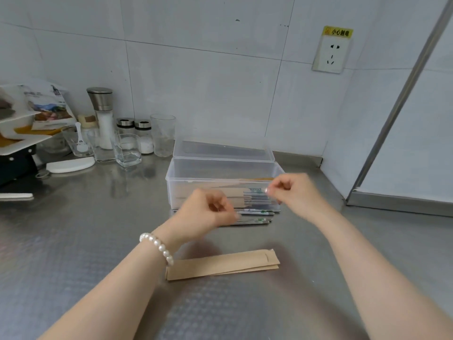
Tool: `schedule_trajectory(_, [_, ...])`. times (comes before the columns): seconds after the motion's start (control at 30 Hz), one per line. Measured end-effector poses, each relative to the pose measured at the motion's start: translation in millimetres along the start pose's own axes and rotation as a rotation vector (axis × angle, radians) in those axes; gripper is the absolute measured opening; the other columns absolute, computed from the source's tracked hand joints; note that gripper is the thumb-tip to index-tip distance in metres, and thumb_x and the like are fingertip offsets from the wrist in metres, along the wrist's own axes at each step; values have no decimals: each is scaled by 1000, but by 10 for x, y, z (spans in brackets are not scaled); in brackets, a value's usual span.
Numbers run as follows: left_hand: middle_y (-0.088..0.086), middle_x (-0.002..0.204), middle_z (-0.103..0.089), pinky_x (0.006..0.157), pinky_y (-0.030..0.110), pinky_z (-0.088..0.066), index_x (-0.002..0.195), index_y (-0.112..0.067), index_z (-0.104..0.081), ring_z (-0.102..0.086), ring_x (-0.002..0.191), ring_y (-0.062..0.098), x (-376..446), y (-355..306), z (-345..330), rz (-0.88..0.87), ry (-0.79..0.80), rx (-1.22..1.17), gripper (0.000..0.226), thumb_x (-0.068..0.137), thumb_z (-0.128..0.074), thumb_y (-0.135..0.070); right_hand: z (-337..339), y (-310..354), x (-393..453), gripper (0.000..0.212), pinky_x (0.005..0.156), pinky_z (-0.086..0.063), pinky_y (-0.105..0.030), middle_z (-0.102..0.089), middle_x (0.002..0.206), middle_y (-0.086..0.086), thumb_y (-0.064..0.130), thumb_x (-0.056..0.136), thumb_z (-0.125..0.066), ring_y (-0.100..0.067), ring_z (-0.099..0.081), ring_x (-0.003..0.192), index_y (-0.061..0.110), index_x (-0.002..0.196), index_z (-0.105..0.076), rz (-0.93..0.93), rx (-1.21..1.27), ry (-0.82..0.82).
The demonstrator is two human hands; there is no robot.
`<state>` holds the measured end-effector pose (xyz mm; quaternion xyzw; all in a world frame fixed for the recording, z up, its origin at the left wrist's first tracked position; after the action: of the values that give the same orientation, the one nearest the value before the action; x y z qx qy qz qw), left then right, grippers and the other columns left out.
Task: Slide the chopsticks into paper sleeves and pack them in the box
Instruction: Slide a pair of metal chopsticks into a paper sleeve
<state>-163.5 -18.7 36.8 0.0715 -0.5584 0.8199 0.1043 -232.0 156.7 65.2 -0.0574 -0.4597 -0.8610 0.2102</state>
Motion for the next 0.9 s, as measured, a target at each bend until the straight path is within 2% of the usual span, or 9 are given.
schedule_trajectory(0.07, [-9,62,-58,58,23,-44,68,-20,-67,-48,57,4,-31,47,-161,0,123,294,26,58,-85,-34,-198,-97,-154,17,57,-40,-19,-56,54,5,15,74,-76,-5,-47,51,16,63,-63,-90,-60,293])
schedule_trajectory(0.13, [-8,72,-60,66,28,-47,75,-25,-67,-52,68,9,-71,85,-271,23,242,417,37,50,-86,-44,-331,-197,-323,17,53,-36,-15,-53,49,13,21,69,-80,0,-45,48,17,68,-64,-163,-176,544])
schedule_trajectory(0.2, [-8,77,-61,68,27,-47,78,-28,-65,-55,74,11,-98,97,-353,15,333,491,42,48,-87,-45,-377,-252,-435,20,53,-35,-16,-53,50,14,22,67,-82,1,-45,48,21,73,-63,-191,-248,683])
schedule_trajectory(0.27, [-10,77,-61,64,21,-45,81,-29,-64,-55,71,8,-121,106,-424,4,399,553,44,48,-88,-44,-402,-286,-482,23,56,-36,-19,-54,54,12,19,66,-83,-1,-46,49,23,76,-63,-207,-267,747])
schedule_trajectory(0.5, [-11,63,-56,50,12,-35,73,-26,-64,-47,52,-1,-126,84,-500,-3,411,503,33,52,-88,-33,-435,-316,-486,20,56,-36,-19,-52,51,14,15,66,-82,-2,-45,53,21,64,-63,-194,-310,751])
schedule_trajectory(0.63, [-11,63,-58,52,12,-36,75,-26,-66,-48,53,-1,-116,95,-479,12,383,465,31,53,-88,-33,-399,-302,-498,16,52,-37,-19,-57,52,10,14,74,-76,-4,-47,51,19,64,-65,-226,-124,722])
schedule_trajectory(0.73, [-13,70,-58,56,12,-38,84,-31,-65,-50,62,-2,-102,91,-415,10,315,508,42,50,-87,-42,-367,-303,-483,15,45,-36,-18,-62,54,2,9,80,-68,-6,-50,44,13,66,-63,-275,72,670])
schedule_trajectory(0.8, [-14,82,-61,67,15,-42,94,-31,-64,-53,75,0,-86,50,-363,-21,248,581,52,49,-85,-47,-375,-289,-460,16,39,-36,-16,-64,54,-5,4,83,-63,-9,-52,40,9,68,-60,-316,242,635])
schedule_trajectory(0.9, [-11,91,-63,77,22,-44,103,-27,-63,-55,85,9,-75,-39,-305,-77,144,614,54,55,-83,-44,-385,-266,-437,18,32,-38,-16,-65,54,-11,0,86,-56,-13,-55,35,5,68,-57,-365,438,575])
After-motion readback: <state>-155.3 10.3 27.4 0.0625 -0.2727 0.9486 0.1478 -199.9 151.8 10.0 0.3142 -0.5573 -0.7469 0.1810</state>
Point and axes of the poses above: each hand's wrist, its own x-axis towards the middle knuckle, its own z-axis out of the back of the hand, y = z × x, the point moved 7 cm from there along x, towards the middle knuckle
